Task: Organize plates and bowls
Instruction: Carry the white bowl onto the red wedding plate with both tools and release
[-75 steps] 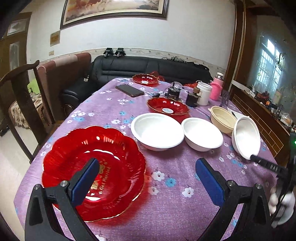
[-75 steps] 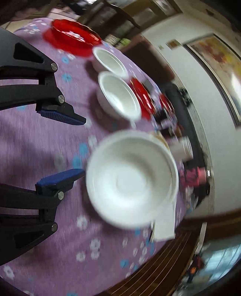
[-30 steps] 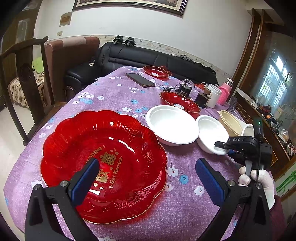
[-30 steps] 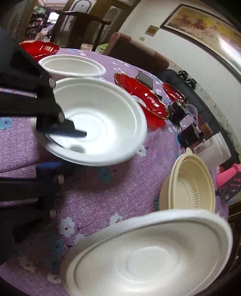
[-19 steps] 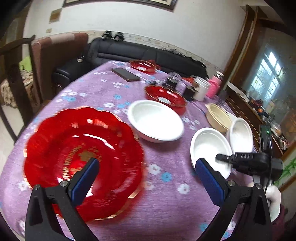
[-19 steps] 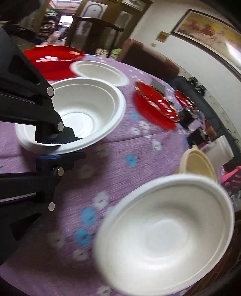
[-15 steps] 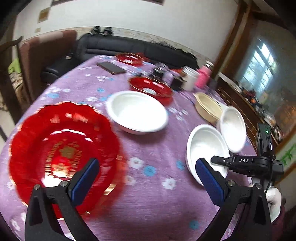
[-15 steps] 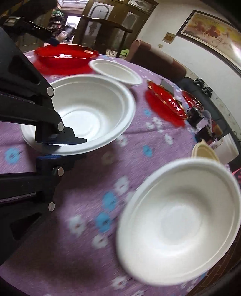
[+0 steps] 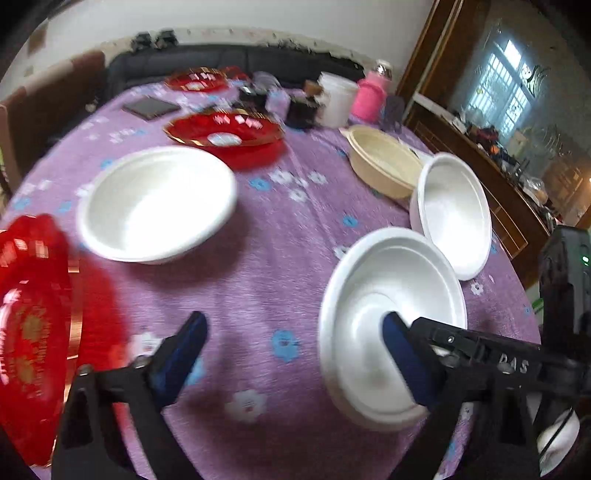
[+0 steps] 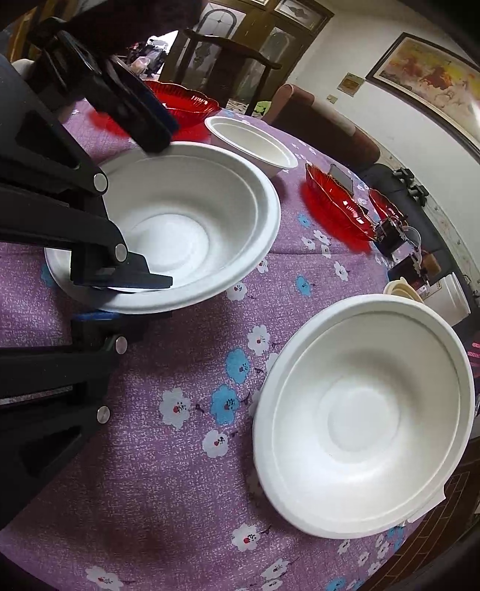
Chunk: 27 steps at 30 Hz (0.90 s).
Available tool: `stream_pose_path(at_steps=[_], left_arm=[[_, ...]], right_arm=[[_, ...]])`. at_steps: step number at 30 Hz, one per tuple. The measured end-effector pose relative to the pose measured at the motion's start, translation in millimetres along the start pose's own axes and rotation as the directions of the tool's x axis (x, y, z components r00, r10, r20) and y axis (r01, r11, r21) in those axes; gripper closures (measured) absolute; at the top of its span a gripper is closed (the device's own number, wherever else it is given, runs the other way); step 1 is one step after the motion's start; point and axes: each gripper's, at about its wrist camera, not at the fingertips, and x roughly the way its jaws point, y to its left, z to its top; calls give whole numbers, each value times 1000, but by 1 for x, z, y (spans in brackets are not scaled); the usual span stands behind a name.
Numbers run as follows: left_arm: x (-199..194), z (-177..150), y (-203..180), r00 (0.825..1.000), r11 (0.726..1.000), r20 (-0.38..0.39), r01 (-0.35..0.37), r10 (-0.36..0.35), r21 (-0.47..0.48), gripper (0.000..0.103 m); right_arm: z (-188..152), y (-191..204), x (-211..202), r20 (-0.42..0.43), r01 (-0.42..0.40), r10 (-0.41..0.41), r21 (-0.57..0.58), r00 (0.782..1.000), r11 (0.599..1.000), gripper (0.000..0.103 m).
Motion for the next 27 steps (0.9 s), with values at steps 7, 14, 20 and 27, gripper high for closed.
stream_pose_path(at_steps=[7,14,20,27], left_arm=[[33,1,-15,995,999,-90,50,-49,11,76],[24,-5,-21,995,998,-78,58,-56,32,92],[-5,-7,-6,997,998,-36,62,-62,-8,92],[-54,-15,39,998,994,55,23,-17,-104,92]], right_arm=[[-2,-6,1,1,4,-4,-7,1000,1000,90],[-8,3,-7,39,13,-10,-59,999,998,88],[-10,30,-18,72,-1,10,-120,997,993,88],[-12,89,-7,48,-53,64,-205,997,977,88]])
